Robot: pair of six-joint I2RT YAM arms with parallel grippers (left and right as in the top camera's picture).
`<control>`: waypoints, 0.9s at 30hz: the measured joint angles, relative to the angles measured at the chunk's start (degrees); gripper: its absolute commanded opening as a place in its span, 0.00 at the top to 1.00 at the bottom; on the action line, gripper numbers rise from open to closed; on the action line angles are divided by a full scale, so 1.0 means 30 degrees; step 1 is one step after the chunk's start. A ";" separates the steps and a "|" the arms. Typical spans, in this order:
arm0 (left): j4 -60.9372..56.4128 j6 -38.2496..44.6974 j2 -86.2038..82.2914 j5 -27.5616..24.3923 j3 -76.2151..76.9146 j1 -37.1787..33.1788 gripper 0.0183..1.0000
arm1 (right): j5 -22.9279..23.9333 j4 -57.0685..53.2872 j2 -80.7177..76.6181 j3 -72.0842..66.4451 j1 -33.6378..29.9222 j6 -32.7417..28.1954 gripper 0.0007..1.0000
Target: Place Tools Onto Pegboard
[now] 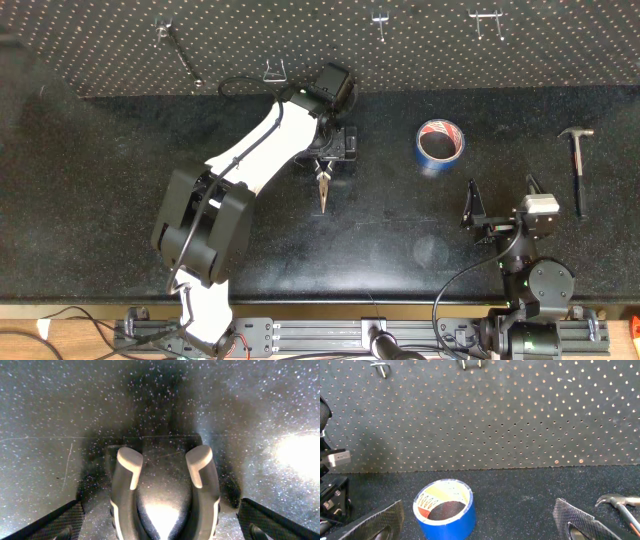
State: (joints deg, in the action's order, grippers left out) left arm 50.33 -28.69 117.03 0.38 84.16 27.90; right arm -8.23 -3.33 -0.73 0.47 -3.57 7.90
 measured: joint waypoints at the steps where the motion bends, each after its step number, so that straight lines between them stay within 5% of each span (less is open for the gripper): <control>1: -0.0007 0.0000 0.0000 0.0153 0.0000 0.0000 0.00 | 0.0000 0.0000 0.0000 0.0000 0.0000 0.0000 0.02; 10: -0.0066 0.0058 0.0138 0.0474 0.0080 0.0000 0.00 | 0.0000 0.0000 0.0000 0.0000 0.0000 0.0000 0.02; 27: -0.0080 -0.1035 0.0175 -0.0226 0.0211 0.0000 0.35 | 0.0000 0.0000 0.0000 0.0000 0.0000 0.0000 0.03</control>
State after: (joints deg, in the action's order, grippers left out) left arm 50.09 -31.79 117.56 -0.30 84.79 27.90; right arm -8.23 -3.33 -0.73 0.47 -3.57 7.90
